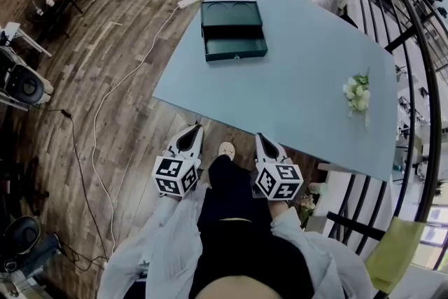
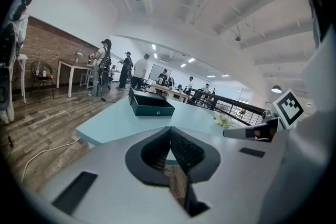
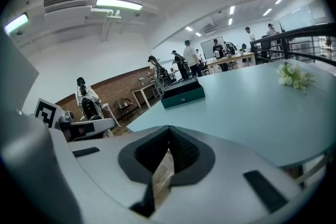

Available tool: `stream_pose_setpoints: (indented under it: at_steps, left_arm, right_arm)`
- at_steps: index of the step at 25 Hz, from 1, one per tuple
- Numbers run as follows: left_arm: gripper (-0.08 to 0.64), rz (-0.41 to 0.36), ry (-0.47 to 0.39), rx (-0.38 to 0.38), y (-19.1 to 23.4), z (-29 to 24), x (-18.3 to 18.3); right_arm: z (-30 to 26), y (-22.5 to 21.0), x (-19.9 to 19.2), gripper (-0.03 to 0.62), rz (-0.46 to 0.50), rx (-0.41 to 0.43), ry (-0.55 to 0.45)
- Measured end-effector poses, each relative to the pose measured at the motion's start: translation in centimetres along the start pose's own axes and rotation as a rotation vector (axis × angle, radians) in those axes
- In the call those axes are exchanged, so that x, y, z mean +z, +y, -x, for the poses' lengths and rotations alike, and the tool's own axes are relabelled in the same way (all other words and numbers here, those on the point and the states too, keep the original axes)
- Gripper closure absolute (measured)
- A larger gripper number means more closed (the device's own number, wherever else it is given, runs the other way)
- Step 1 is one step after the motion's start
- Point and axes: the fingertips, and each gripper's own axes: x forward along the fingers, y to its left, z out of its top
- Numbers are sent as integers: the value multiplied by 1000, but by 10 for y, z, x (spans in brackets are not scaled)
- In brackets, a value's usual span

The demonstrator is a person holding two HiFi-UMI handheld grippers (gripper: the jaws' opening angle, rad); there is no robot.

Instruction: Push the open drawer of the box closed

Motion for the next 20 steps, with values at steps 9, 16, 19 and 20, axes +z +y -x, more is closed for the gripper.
stream_pose_setpoints:
  at_steps: [9, 16, 19, 20]
  left_arm:
    - [545, 0, 8, 10, 13, -51, 21]
    - [544, 2, 29, 31, 25, -80, 27]
    - [545, 1, 32, 47, 30, -91, 29]
    - [545, 1, 33, 51, 33, -95, 30]
  right_arm:
    - [-38, -27, 33, 584, -10, 2, 5]
    - [-66, -43, 50, 584, -25, 9, 18]
    - [-78, -51, 56, 584, -28, 17, 20]
    - [-83, -52, 58, 584, -27, 21, 19]
